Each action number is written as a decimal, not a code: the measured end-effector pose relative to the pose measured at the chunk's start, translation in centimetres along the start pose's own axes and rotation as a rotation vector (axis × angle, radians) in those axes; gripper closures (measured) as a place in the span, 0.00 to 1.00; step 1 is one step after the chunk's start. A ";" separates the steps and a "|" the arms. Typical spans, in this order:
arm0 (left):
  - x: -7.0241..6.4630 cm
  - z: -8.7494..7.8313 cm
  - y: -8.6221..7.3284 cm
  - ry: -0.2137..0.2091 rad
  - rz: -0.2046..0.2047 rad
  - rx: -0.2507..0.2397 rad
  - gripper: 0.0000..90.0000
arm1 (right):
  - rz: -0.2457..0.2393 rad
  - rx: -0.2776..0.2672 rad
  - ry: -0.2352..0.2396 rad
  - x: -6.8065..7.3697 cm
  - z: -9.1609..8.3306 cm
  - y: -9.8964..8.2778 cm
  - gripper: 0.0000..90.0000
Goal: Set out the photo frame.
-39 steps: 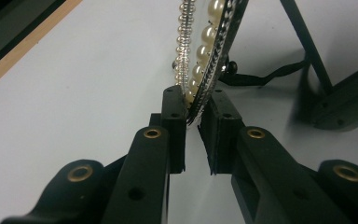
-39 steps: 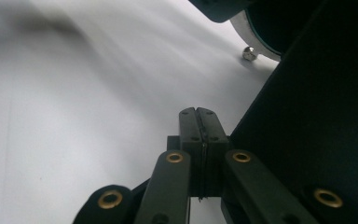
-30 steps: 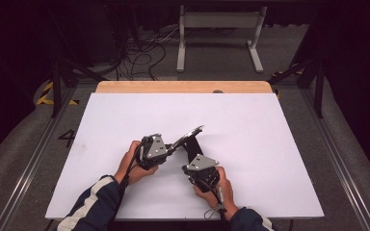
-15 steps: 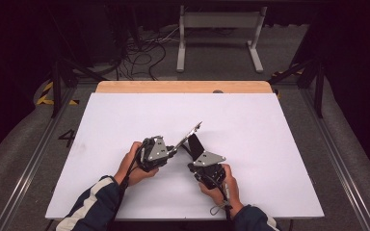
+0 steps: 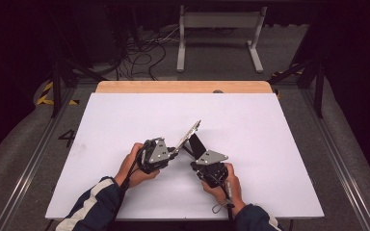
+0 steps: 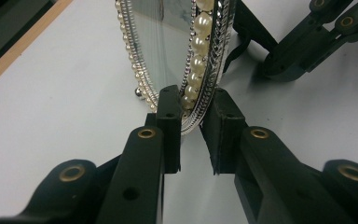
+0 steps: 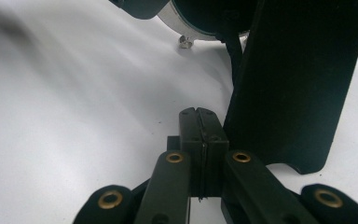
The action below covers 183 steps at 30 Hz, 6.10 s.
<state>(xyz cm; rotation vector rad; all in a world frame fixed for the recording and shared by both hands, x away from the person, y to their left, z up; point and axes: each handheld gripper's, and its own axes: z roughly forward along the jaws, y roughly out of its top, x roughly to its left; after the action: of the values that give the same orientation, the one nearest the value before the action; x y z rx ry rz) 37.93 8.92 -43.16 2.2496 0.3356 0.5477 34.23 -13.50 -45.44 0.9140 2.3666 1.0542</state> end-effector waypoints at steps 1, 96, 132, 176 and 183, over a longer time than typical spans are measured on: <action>0.0 0.0 0.0 0.000 0.000 0.000 0.86 | -0.001 0.001 -0.003 0.0 0.0 0.0 1.00; 1.4 -2.0 -1.9 -0.052 -0.079 -0.011 0.66 | 0.081 -0.077 -0.026 -2.6 -1.2 -0.2 0.82; 0.3 -3.2 -6.0 -0.022 -0.196 0.075 0.12 | 0.212 -0.225 -0.029 -0.7 1.9 2.8 0.59; 0.3 -3.1 -5.8 -0.026 -0.180 0.082 0.13 | 0.169 -0.187 0.011 -1.3 -0.4 2.0 0.54; 0.0 -2.9 -5.7 -0.030 -0.167 0.096 0.14 | 0.177 -0.199 -0.013 -0.9 0.6 2.3 0.53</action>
<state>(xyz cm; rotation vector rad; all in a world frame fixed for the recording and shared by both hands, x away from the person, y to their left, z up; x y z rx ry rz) 36.21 14.52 -45.68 2.2926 0.5393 0.4171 36.10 -12.68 -44.00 1.0657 2.1527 1.3203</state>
